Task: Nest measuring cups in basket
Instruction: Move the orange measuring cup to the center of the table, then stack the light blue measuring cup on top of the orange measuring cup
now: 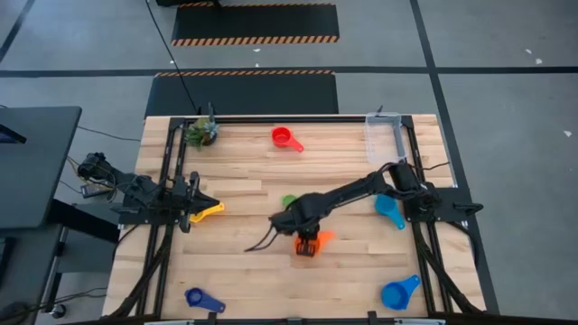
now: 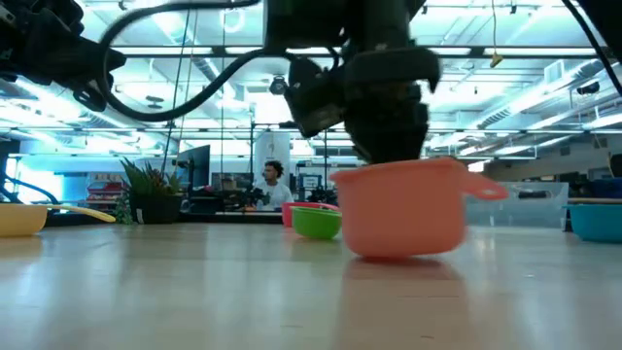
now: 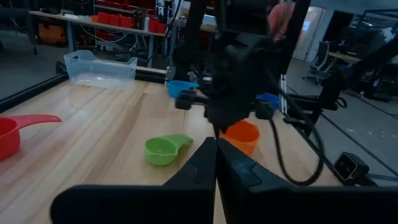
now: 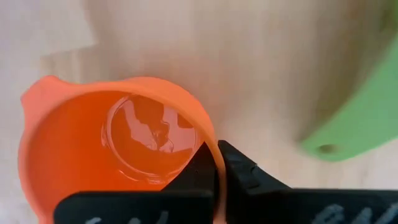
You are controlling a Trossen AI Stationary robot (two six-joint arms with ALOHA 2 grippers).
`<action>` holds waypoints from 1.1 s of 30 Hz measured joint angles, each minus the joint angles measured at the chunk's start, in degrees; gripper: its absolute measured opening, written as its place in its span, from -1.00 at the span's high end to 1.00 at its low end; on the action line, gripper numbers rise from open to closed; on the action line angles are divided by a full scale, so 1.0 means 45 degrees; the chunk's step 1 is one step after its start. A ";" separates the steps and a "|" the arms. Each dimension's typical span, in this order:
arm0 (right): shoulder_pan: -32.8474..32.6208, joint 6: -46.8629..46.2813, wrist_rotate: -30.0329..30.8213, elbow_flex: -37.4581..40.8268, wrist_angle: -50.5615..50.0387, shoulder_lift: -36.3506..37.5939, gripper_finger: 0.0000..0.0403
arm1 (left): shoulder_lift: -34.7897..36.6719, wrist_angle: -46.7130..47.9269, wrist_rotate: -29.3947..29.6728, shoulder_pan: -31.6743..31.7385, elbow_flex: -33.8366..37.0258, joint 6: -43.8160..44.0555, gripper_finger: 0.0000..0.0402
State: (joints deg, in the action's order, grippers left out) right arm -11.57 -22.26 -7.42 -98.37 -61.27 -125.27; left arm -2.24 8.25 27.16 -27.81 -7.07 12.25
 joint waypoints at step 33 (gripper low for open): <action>0.1259 0.2521 -0.3046 -0.2977 -0.1735 0.0006 0.56 | 0.0000 -0.0164 0.0003 0.0000 -0.0001 -0.0816 0.92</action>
State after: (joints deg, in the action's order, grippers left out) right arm -5.90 -10.92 -21.13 -111.76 -69.08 -125.25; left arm -2.24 7.51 27.18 -27.81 -7.08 8.58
